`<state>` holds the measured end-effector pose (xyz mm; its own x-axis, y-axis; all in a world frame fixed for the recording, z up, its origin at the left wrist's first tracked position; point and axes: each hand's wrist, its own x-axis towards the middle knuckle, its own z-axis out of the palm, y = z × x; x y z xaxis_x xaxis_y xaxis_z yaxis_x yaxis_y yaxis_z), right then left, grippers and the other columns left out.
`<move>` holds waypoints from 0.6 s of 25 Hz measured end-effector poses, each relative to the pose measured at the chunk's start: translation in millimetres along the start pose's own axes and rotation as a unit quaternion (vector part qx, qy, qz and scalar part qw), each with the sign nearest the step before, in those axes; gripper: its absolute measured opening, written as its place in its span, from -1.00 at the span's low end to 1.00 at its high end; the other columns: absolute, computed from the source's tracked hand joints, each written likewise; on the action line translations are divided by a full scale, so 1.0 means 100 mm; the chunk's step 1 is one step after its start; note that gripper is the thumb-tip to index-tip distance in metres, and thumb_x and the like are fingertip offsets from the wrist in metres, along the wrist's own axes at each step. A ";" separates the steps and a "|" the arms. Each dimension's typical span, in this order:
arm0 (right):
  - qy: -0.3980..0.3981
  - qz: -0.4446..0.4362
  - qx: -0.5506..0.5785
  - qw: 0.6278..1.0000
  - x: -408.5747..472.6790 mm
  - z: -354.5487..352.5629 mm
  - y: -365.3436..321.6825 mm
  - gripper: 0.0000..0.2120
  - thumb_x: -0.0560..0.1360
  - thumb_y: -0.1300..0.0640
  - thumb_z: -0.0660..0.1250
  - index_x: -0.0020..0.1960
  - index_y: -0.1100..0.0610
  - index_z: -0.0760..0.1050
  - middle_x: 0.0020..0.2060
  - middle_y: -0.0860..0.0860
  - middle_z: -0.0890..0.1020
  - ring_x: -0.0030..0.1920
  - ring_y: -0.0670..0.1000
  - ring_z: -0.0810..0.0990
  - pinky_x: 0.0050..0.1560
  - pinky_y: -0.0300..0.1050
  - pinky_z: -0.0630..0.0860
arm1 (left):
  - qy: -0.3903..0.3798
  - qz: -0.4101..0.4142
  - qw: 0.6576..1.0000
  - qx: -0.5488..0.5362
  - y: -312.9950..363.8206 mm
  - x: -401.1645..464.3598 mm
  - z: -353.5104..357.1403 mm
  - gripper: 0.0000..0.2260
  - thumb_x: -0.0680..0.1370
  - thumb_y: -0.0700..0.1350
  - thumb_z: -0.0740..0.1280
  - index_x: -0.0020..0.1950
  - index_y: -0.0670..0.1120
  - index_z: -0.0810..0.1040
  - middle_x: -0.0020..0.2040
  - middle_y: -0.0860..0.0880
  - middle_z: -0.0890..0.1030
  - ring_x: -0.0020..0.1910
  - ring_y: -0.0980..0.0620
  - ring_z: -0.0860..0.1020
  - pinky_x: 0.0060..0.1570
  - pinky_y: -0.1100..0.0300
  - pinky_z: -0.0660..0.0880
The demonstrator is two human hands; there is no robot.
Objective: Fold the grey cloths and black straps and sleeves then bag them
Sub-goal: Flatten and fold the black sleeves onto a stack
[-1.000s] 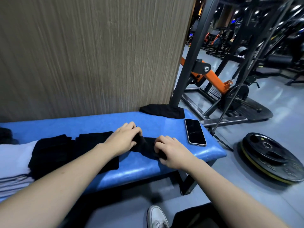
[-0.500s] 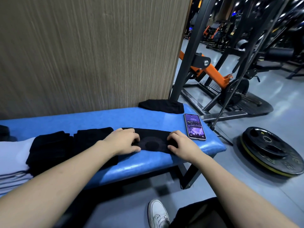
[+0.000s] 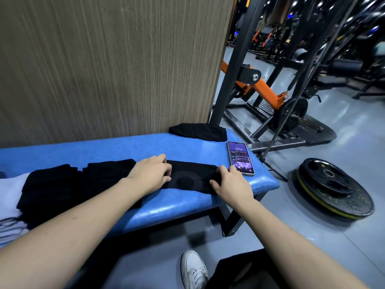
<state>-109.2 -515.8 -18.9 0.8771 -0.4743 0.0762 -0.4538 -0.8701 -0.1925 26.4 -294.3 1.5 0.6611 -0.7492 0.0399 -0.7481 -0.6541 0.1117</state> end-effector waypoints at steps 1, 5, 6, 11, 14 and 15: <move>-0.005 0.011 -0.004 1.000 -0.01 0.00 -0.02 -0.56 0.56 -0.18 0.29 0.31 0.06 0.37 0.16 0.11 0.45 0.21 0.18 0.48 0.09 0.05 0.50 | 0.001 0.003 1.000 -0.006 0.02 0.00 0.01 -0.81 0.62 0.10 0.27 0.19 0.11 0.50 0.17 0.09 0.39 0.18 0.05 0.42 0.02 0.18 0.32; -0.033 0.039 0.087 0.995 0.04 0.00 -0.04 -0.50 0.50 -0.09 0.41 0.37 0.02 0.38 0.20 0.10 0.43 0.24 0.18 0.43 0.25 0.05 0.45 | -0.020 0.000 0.999 -0.045 0.05 -0.02 0.07 -0.63 0.61 0.17 0.25 0.41 0.21 0.36 0.28 0.10 0.35 0.27 0.05 0.35 0.17 0.11 0.40; -0.039 0.045 0.119 0.991 0.06 0.00 -0.03 -0.50 0.48 -0.03 0.45 0.36 0.00 0.39 0.18 0.08 0.42 0.22 0.16 0.43 0.27 0.03 0.44 | -0.025 -0.001 0.999 -0.039 0.05 -0.01 0.08 -0.61 0.61 0.19 0.24 0.43 0.23 0.34 0.28 0.11 0.35 0.29 0.05 0.34 0.22 0.09 0.40; -0.038 0.051 0.276 0.959 0.11 -0.09 -0.01 -0.55 0.41 0.35 0.43 0.20 -0.01 0.45 0.04 0.05 0.37 -0.17 -0.04 0.46 -0.10 -0.15 0.54 | -0.051 -0.005 0.998 -0.025 0.06 0.04 0.08 -0.59 0.60 0.22 0.23 0.45 0.25 0.35 0.25 0.11 0.34 0.28 0.07 0.33 0.25 0.03 0.42; -0.054 0.092 0.341 0.934 0.11 -0.09 0.02 -0.52 0.38 0.33 0.44 0.16 -0.08 0.43 0.09 0.16 0.45 -0.18 0.07 0.51 -0.36 -0.27 0.43 | -0.059 -0.008 0.998 -0.022 0.07 0.04 0.06 -0.59 0.60 0.22 0.23 0.45 0.25 0.36 0.26 0.11 0.35 0.28 0.06 0.33 0.25 0.02 0.42; -0.053 0.095 0.343 0.933 0.11 -0.07 0.03 -0.52 0.35 0.31 0.44 0.15 -0.09 0.42 0.07 0.19 0.49 -0.16 0.10 0.53 -0.36 -0.25 0.41 | -0.060 -0.010 0.998 -0.023 0.07 0.04 0.05 -0.59 0.59 0.22 0.24 0.44 0.25 0.36 0.26 0.10 0.35 0.29 0.05 0.33 0.25 0.02 0.42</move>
<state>-102.2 -525.0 -11.7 0.8180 -0.5641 -0.1128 -0.4266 -0.4632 -0.7768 23.1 -302.3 -2.1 0.6619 -0.7450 -0.0823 -0.7296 -0.6656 0.1568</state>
